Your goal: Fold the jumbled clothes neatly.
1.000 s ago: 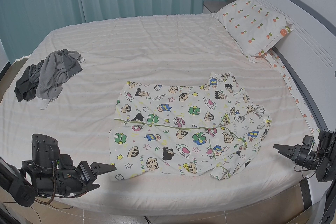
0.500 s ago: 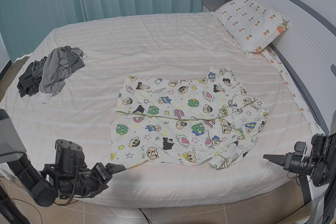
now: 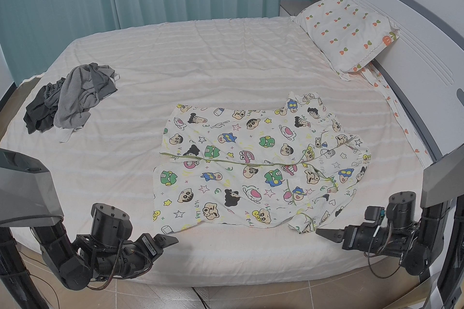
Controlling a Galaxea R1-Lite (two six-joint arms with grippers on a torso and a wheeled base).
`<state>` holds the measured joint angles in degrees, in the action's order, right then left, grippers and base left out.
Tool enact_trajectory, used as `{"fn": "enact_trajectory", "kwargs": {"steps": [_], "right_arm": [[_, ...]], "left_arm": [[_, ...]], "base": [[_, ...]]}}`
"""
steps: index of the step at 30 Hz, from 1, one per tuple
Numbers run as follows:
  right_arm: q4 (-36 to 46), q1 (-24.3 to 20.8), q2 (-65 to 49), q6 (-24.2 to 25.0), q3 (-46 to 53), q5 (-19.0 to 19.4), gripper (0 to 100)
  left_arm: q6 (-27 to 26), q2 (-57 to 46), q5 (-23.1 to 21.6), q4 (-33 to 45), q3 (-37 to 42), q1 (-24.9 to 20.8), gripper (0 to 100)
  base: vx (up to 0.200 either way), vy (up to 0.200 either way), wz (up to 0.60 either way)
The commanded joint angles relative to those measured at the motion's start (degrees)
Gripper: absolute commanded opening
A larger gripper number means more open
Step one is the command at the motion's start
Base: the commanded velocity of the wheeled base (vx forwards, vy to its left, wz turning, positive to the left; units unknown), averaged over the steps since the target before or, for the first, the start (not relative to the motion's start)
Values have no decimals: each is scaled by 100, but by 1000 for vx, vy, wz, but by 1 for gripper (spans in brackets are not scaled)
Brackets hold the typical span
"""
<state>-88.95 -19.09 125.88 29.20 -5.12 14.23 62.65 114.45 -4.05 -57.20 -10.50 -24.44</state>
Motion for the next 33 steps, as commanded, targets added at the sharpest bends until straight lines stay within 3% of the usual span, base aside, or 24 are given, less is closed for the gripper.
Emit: {"fn": "enact_trajectory", "kwargs": {"steps": [1, 10, 18, 19, 33], "right_arm": [[-52, -965, 385, 464, -622, -807, 100], [-52, -1018, 587, 983, -1000, -1300, 100], [-52, -1150, 710, 1044, -1096, -1370, 100], [-52, -1150, 719, 1044, -1114, -1370, 0], [-52, -1132, 393, 1035, -508, -1572, 0]], "left_arm": [[2, 148, 53, -81, 56, -26, 100], [2, 148, 62, -81, 48, -26, 100], [2, 148, 71, -81, 48, -26, 100], [2, 148, 71, -81, 48, -26, 100], [2, 148, 185, -90, 39, -26, 100]], "base": [[0, 0, 0], [0, 0, 0], [0, 0, 0], [0, 0, 0], [0, 0, 0]]}}
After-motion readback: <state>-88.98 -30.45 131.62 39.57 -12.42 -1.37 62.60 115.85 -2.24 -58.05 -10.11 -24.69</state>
